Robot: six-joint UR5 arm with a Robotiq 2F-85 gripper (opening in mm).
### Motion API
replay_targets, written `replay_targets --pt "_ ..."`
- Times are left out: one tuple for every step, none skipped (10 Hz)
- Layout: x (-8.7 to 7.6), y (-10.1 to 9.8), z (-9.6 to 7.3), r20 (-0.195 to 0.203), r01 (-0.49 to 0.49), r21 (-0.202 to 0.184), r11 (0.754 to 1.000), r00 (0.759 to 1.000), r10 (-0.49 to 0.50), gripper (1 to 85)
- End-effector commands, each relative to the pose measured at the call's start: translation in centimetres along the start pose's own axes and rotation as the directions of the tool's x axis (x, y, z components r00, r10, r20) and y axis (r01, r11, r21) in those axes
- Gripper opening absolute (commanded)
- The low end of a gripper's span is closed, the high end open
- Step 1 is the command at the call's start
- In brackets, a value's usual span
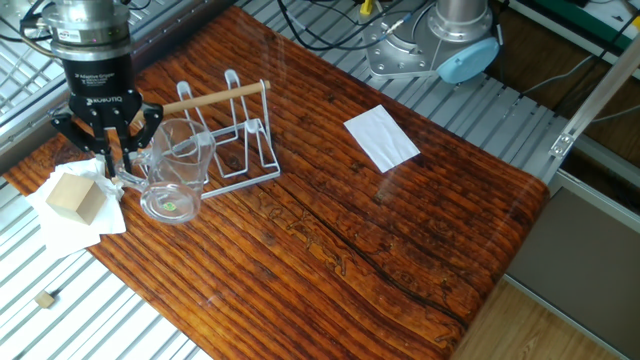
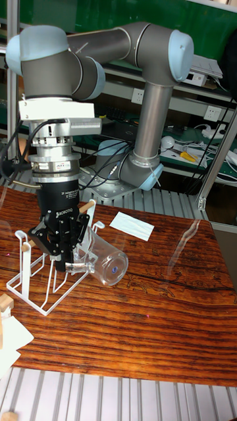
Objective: Put the cup on the cup rack
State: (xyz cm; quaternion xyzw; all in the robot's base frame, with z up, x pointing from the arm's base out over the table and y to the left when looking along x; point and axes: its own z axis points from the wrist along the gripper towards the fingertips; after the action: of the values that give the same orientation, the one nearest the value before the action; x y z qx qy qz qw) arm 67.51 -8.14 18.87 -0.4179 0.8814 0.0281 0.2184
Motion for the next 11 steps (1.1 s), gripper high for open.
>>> replay_targets --pt "-0.4 -0.1 0.0 0.014 -0.011 0.007 1.000 1.000 0.011 1.0" --pt "-0.4 0.0 -0.1 0.014 -0.011 0.007 1.000 1.000 0.011 1.0" --pt "-0.3 0.0 -0.1 0.008 -0.010 0.010 1.000 1.000 0.010 1.0" --pt "0.0 -0.3 -0.2 -0.005 -0.009 0.021 1.000 1.000 0.009 1.0" --pt "0.4 -0.3 -0.2 -0.018 -0.022 0.031 0.999 1.000 0.023 1.0" --pt "0.7 -0.4 -0.2 -0.028 -0.042 0.036 0.998 0.999 0.043 1.0" --pt "0.6 -0.5 -0.2 -0.024 -0.064 0.042 0.997 0.998 0.065 1.0" --pt "0.4 -0.7 -0.2 -0.016 -0.073 0.047 0.996 0.997 0.074 1.0" --pt "0.2 -0.7 -0.2 -0.009 -0.079 0.048 0.996 0.997 0.080 1.0" --pt "0.6 -1.0 -0.3 -0.022 -0.079 0.061 0.995 0.997 0.080 1.0" --pt "0.9 -1.5 -0.3 -0.030 -0.104 0.081 0.991 0.994 0.107 1.0"
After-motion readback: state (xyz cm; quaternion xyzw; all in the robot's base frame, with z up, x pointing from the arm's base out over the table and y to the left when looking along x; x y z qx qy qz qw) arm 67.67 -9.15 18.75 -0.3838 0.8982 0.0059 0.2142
